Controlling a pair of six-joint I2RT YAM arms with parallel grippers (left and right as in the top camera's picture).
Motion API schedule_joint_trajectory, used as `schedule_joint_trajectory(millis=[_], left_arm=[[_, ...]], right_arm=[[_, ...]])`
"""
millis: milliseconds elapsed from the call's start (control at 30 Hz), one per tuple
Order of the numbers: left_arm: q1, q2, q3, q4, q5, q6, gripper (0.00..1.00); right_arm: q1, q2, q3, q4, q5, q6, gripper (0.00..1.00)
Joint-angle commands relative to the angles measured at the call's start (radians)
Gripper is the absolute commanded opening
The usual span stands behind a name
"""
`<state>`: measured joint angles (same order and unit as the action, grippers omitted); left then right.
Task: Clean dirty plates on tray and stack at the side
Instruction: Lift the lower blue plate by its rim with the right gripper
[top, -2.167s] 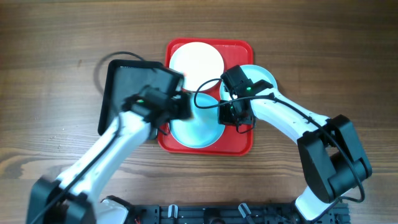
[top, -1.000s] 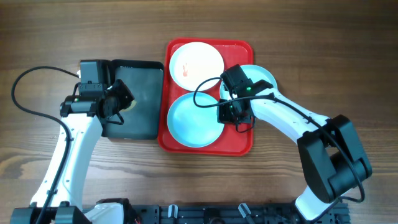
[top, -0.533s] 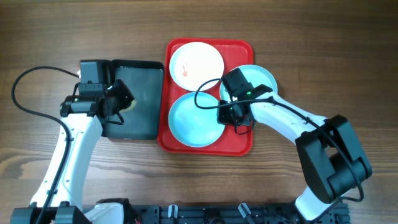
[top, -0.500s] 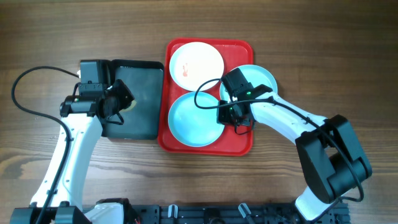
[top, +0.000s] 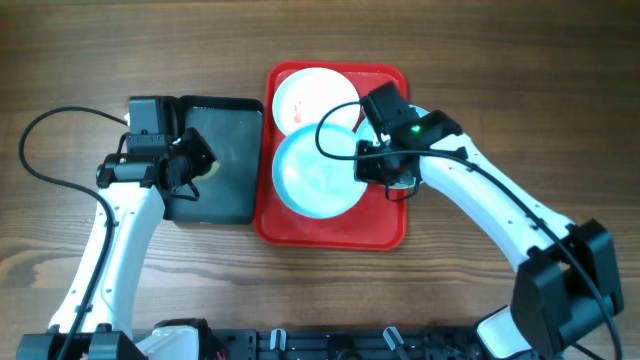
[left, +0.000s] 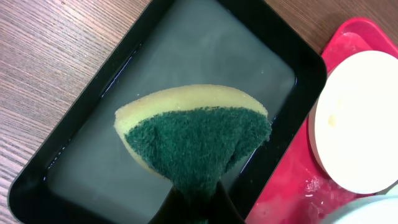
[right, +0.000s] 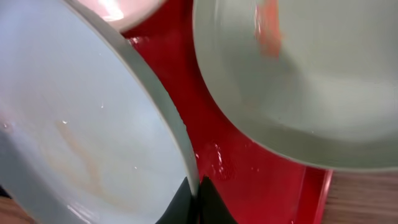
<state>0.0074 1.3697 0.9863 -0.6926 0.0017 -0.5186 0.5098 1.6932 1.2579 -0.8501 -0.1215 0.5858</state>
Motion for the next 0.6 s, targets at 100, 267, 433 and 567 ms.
schedule_joint_trajectory(millis=[100, 267, 433, 567], left_arm=[[-0.010, -0.006, 0.006, 0.004, 0.008, -0.013, 0.04], [-0.013, -0.006, 0.006, 0.004, 0.008, -0.013, 0.04], [-0.019, -0.006, 0.006, 0.002, 0.008, -0.013, 0.04], [-0.019, -0.006, 0.006, -0.013, 0.008, -0.013, 0.04]], right_arm=[[0.005, -0.010, 0.023, 0.185, 0.037, -0.018, 0.04], [0.056, 0.021, 0.023, 0.344, 0.077, -0.009, 0.04], [0.157, 0.073, 0.026, 0.487, 0.214, -0.009, 0.04], [0.217, 0.112, 0.028, 0.614, 0.316, -0.050, 0.04]])
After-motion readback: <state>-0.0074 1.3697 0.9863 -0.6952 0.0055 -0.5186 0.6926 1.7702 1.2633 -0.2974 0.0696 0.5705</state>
